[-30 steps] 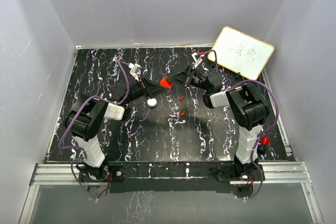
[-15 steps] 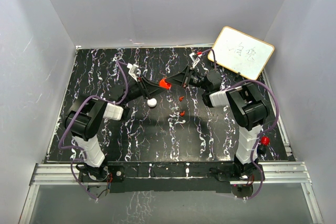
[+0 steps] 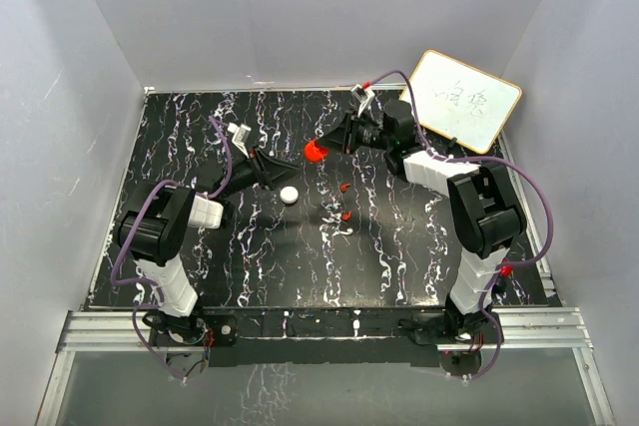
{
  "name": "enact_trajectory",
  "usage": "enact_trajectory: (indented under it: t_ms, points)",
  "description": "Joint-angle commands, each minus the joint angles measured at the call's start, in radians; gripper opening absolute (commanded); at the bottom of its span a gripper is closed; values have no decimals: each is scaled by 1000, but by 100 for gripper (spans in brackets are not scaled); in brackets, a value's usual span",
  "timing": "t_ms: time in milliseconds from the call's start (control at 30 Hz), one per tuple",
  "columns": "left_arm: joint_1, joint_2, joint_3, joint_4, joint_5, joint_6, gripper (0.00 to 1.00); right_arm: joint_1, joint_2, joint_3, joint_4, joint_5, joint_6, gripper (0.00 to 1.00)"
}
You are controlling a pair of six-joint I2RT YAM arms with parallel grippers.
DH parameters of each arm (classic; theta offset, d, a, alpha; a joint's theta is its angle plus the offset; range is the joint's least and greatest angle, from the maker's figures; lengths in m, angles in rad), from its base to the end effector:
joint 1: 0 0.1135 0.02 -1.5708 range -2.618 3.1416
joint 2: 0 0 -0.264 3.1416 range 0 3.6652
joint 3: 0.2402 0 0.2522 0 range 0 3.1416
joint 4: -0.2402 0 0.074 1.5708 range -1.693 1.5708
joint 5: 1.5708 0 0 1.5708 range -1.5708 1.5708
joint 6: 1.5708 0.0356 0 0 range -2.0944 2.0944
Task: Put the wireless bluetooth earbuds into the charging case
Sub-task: Adjust the charging case.
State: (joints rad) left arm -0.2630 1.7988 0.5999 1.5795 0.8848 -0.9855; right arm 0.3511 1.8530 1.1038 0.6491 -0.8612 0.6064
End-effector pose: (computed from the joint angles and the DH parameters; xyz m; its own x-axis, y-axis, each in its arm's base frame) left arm 0.2963 -0.1083 0.2001 -0.5174 -0.4075 -0.7525 0.7732 0.1542 -0.6151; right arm 0.3761 0.1665 0.2344 -0.6088 0.1725 -0.7744 -0.7131 0.3090 0.6294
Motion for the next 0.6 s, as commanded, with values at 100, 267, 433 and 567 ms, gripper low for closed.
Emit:
enact_trajectory:
  t_ms: [100, 267, 433, 567]
  points:
    - [-1, -62, 28, -130, 79, 147, 48, -1, -45, 205, -544, 140, -462, 5]
    - [0, -100, 40, -270, 77, 270, 58, 3, -51, 251, -670, 182, -571, 4]
    - [0, -139, 43, -395, 83, 402, 61, 2, -85, 243, -738, 176, -651, 4]
    - [0, -116, 12, -279, 114, 422, 66, 3, -106, 237, -783, 177, -729, 3]
